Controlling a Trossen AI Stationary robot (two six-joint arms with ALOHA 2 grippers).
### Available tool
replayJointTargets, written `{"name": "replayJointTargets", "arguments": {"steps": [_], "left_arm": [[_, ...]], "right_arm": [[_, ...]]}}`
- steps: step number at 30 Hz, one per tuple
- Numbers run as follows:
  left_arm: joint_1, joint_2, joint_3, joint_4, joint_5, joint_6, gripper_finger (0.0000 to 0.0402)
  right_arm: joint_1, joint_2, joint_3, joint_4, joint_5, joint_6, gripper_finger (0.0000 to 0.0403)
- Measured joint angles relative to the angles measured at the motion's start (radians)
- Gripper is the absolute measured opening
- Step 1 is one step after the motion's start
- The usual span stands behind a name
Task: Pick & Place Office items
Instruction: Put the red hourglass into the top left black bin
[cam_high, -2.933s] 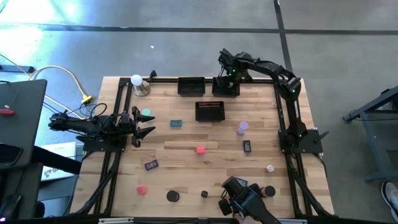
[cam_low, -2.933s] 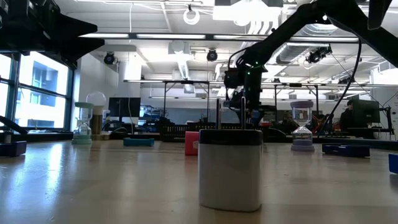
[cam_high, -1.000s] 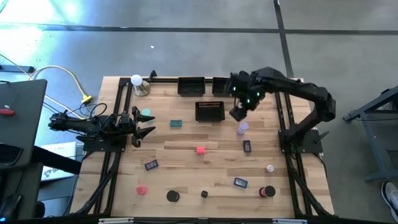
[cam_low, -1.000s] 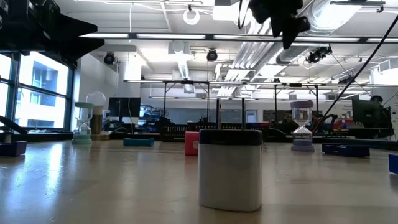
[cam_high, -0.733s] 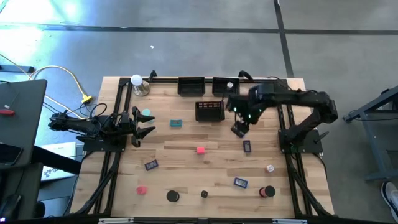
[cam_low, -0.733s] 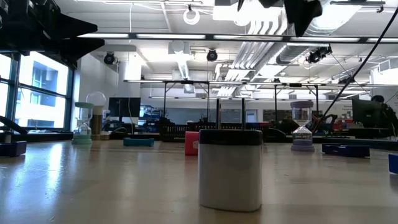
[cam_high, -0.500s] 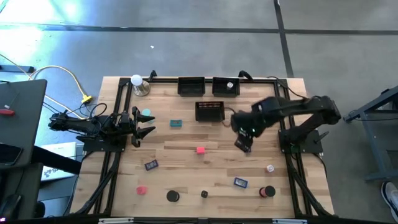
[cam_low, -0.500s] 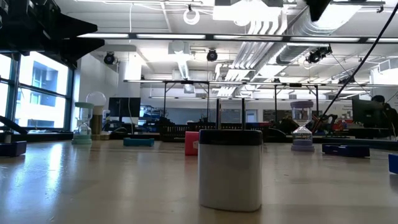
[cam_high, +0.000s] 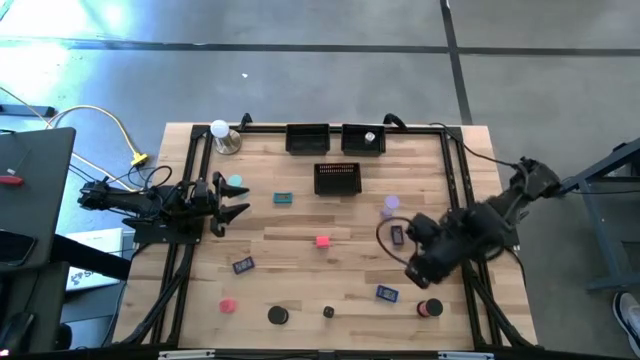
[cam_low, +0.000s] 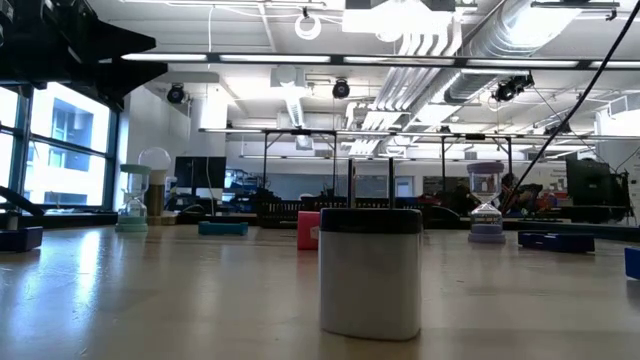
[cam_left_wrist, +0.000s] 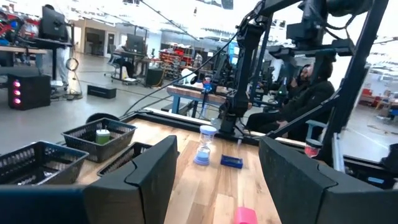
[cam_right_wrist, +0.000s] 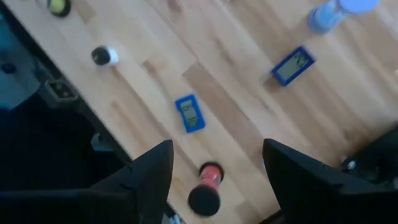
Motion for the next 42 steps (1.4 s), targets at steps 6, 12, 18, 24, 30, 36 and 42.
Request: {"name": "replayJointTargets", "arguments": {"steps": [6, 12, 18, 24, 30, 36, 42], "left_arm": [[-0.021, 0.000, 0.000, -0.003, 0.028, -0.041, 0.0221], [-0.038, 0.000, 0.000, -0.003, 0.030, -0.034, 0.0221], [-0.038, 0.000, 0.000, -0.003, 0.030, -0.041, 0.0221], [-0.038, 0.000, 0.000, -0.004, 0.030, -0.042, 0.0221], [-0.037, 0.000, 0.000, -0.004, 0.030, -0.038, 0.0221], [-0.037, 0.000, 0.000, -0.016, 0.029, -0.043, 0.0221], [-0.037, 0.000, 0.000, -0.032, 0.029, -0.030, 0.0221]], "right_arm": [[0.116, 0.004, -0.008, 0.001, 0.079, 0.173, 0.0236], [0.204, 0.004, -0.099, 0.000, 0.003, 0.378, 0.0236], [0.254, 0.005, -0.202, 0.050, -0.067, 0.518, 0.0236], [0.273, 0.005, -0.241, 0.100, -0.059, 0.530, 0.0236], [0.273, 0.005, -0.265, 0.108, -0.050, 0.538, 0.0236], [0.273, 0.005, -0.275, 0.113, -0.075, 0.558, 0.0236], [0.273, 0.005, -0.275, 0.113, -0.093, 0.584, 0.0240]]}}
